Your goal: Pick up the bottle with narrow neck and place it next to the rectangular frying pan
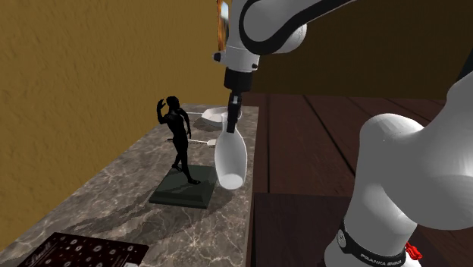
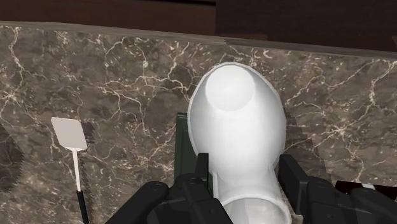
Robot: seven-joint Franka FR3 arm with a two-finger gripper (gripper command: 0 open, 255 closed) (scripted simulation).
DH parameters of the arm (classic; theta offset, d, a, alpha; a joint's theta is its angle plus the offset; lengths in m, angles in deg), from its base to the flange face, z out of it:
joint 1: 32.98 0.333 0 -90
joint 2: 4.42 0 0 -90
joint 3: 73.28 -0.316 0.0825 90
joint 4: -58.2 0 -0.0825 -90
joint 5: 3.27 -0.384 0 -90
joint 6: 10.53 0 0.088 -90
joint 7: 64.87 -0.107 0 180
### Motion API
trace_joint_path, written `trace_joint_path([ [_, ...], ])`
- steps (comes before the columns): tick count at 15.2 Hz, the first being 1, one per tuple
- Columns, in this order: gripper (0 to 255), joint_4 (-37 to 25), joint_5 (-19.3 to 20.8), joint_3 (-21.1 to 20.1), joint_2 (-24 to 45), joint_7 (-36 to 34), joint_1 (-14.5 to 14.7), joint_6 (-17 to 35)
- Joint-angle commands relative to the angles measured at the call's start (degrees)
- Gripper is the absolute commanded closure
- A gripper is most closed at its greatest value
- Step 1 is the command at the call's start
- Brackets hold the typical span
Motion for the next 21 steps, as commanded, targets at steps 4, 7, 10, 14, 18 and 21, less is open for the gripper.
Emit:
trace_joint_path([
  [4,255,-3.15,-0.38,-0.84,-1.27,-0.22,0.08,-4.40],
  [7,255,-5.11,-0.63,-1.31,-1.78,-0.34,0.18,-6.87],
  [10,255,-7.15,-0.89,-1.74,-2.16,-0.44,0.29,-9.28],
  [14,255,-10.01,-1.25,-2.28,-2.44,-0.55,0.46,-12.42],
  [18,255,-13.03,-1.60,-2.76,-2.49,-0.64,0.67,-15.48],
  [21,255,-15.39,-1.87,-3.09,-2.38,-0.68,0.83,-17.73],
])
